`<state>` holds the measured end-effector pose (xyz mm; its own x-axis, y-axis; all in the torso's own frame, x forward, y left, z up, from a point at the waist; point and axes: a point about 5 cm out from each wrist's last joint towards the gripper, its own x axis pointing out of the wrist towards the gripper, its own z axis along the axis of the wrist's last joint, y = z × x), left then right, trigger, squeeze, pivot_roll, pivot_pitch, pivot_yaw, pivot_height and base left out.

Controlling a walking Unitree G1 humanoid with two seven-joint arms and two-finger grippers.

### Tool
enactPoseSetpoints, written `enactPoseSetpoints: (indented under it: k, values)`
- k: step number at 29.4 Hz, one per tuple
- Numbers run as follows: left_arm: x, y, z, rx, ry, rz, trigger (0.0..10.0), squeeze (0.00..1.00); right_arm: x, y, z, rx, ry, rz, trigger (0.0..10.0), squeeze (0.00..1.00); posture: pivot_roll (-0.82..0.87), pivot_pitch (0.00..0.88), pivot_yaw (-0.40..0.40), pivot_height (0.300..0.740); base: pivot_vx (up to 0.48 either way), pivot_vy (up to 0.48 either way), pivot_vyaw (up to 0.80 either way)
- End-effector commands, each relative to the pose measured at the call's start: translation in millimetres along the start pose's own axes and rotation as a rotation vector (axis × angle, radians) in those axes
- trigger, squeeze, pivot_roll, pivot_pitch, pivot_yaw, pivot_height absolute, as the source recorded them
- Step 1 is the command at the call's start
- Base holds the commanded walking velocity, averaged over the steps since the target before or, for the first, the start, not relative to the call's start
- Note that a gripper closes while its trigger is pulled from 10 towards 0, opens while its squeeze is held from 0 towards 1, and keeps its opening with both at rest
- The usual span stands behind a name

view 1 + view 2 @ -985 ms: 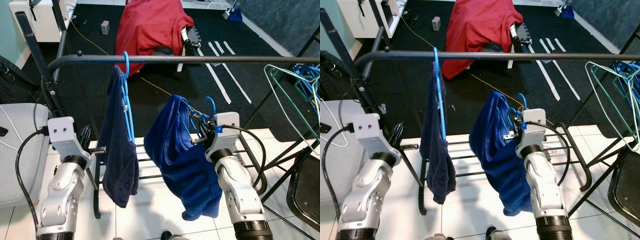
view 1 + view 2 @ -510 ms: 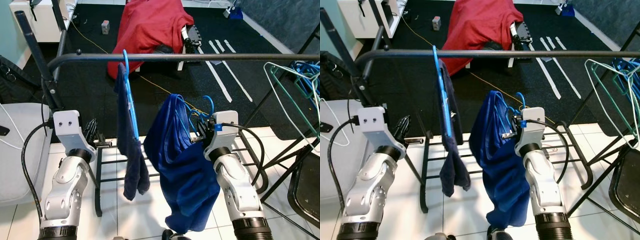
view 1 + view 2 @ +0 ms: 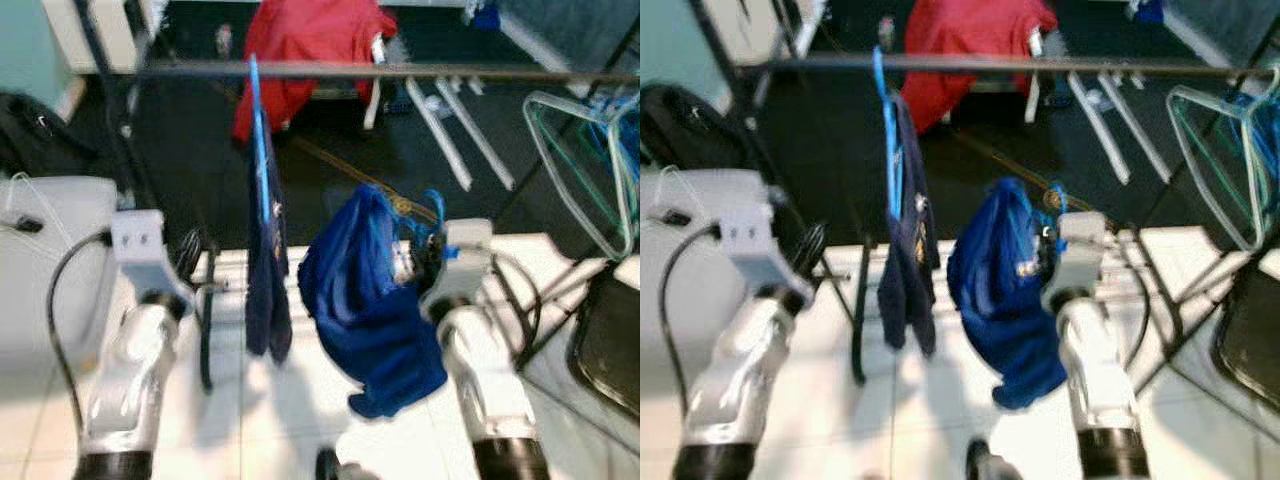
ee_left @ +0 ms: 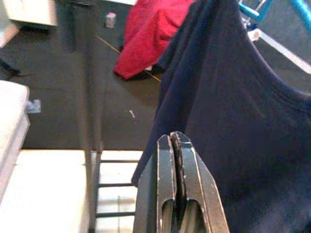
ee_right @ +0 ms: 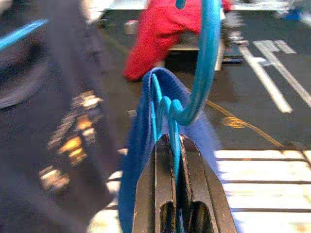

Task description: Hang hanger

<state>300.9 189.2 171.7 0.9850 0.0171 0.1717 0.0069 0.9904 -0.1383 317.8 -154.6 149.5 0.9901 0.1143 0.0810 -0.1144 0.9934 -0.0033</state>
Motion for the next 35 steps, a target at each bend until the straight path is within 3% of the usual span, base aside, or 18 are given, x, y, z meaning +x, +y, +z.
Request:
enactPoseSetpoints:
  k: [1, 30, 35]
  values:
    - [-0.2, 1.9, -3.9, 0.011, 0.023, -0.005, 10.0, 0.0, -2.3, -1.0, 3.7, 0.011, -0.021, -0.008, 10.0, 0.0, -0.03, 0.165, -0.03, 0.74, -0.296, 0.0, 0.0]
    - [-8.0, 8.0, -2.8, 0.025, 0.023, 0.013, 10.0, 0.0, 5.8, 14.7, 4.5, 0.071, -0.029, 0.04, 10.0, 0.0, 0.0, 0.152, -0.035, 0.74, -0.281, 0.0, 0.0]
    - [-9.3, 5.6, -5.6, 0.033, 0.035, -0.004, 10.0, 0.0, 4.1, 13.6, 2.3, 0.081, -0.029, 0.024, 10.0, 0.0, 0.01, 0.133, -0.02, 0.74, 0.0, 0.0, 0.0]
